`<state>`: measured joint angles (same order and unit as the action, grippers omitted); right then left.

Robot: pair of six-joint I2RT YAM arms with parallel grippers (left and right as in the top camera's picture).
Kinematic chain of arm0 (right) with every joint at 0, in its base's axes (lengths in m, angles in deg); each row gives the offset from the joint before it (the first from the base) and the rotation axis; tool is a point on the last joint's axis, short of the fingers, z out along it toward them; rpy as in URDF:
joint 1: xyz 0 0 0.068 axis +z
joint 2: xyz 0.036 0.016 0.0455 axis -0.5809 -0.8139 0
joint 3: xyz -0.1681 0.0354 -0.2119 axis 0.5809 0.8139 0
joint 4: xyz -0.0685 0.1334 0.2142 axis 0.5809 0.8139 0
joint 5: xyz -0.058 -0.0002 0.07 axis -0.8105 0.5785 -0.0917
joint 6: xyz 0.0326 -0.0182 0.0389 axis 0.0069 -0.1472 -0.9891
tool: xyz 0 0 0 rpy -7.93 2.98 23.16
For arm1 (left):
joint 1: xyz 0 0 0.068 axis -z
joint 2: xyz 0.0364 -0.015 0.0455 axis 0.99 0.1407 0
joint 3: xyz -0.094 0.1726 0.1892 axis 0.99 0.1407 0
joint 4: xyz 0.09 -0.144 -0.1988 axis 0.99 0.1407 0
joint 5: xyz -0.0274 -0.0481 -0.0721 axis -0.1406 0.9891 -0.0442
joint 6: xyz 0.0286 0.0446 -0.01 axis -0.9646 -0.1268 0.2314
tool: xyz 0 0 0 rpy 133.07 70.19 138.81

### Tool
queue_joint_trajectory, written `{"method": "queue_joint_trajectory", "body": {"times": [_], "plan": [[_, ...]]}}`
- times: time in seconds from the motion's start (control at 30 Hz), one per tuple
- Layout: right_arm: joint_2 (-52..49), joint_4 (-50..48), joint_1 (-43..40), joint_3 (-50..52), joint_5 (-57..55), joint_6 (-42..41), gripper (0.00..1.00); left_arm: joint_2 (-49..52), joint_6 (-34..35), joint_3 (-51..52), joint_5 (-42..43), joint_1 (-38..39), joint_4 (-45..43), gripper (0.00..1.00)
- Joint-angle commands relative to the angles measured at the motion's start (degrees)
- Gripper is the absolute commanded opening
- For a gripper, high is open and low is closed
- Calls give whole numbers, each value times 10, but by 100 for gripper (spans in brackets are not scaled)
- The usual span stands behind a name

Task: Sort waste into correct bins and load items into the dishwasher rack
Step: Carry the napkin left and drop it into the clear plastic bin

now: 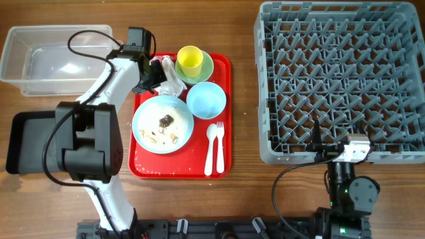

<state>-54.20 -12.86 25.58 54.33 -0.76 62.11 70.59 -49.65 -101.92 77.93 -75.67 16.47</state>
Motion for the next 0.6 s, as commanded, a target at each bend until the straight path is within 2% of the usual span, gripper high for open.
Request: {"method": "queue_joint_trajectory", "body": {"times": [0.0,0.2,0.33,0.57], "plan": [[2,-2,2,1,-5,5,100,-33,-3,5,69,-1,19,4],[2,-2,2,1,-5,5,100,-137,-2,5,136,-1,58,4],[2,-2,2,1,-5,6,100,-216,-1,5,139,-1,74,4],[2,-2,2,1,-5,5,100,-268,0,5,137,-22,28,4]]}}
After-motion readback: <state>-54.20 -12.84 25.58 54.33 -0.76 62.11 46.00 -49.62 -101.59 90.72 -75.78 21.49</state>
